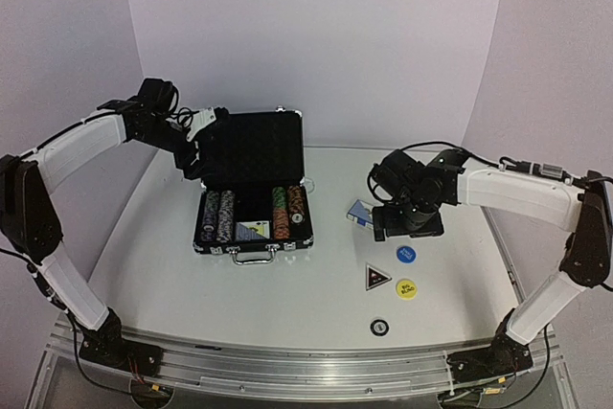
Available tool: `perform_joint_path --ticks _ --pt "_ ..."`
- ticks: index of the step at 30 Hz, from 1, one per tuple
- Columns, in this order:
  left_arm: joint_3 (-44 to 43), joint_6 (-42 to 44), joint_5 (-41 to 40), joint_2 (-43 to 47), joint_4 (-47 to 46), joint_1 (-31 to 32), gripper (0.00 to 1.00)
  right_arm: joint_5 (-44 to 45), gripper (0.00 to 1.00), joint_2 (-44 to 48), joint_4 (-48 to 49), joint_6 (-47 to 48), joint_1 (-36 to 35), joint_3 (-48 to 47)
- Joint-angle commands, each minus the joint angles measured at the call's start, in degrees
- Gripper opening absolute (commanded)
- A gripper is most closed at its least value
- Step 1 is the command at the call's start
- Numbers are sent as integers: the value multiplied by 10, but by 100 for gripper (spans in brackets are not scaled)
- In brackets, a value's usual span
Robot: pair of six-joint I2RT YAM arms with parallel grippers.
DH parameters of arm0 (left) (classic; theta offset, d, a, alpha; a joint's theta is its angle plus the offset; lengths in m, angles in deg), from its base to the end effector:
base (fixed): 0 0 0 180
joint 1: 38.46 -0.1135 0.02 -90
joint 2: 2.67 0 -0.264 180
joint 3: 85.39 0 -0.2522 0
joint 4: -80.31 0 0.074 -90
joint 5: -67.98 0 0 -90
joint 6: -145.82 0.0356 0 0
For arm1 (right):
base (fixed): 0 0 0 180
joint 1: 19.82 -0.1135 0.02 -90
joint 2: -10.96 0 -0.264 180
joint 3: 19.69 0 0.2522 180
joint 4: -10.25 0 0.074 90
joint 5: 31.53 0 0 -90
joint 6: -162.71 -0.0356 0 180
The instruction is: Pack up texas hold em set
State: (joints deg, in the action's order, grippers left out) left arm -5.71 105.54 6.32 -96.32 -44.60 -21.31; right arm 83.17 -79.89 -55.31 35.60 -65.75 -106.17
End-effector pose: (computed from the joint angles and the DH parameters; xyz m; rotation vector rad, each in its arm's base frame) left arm 0.3363 -0.1215 0.3275 1.4506 1.7971 -0.3124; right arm 0.2276 0.2137 0.2584 -0.0993 2.5962 -0.1211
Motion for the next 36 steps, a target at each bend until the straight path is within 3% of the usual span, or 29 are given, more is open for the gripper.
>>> perform_joint_path --ticks 1,4,7,10,12,14,21,31,36 --pt "82 -205 -74 53 -150 3 100 -44 98 -2 21 50 -1 13" --pt "126 -287 -106 87 -169 4 100 -61 98 1 29 72 -2 19" --pt "157 -425 -230 119 -175 4 100 -72 98 15 33 78 -2 29" --pt "174 -630 -343 126 -116 4 100 -80 98 32 33 76 -2 37" --pt "173 -757 -359 114 -34 4 100 -88 98 41 34 74 -2 40" --pt "193 -826 -355 118 16 4 100 -98 98 49 35 76 -2 42" --pt "350 -860 -239 210 -23 4 100 -124 98 58 35 104 -2 46" --pt "391 -880 -161 117 -85 3 100 -120 98 76 40 96 -2 74" --pt "383 -885 -171 87 -93 4 100 -114 98 89 43 84 -2 89"
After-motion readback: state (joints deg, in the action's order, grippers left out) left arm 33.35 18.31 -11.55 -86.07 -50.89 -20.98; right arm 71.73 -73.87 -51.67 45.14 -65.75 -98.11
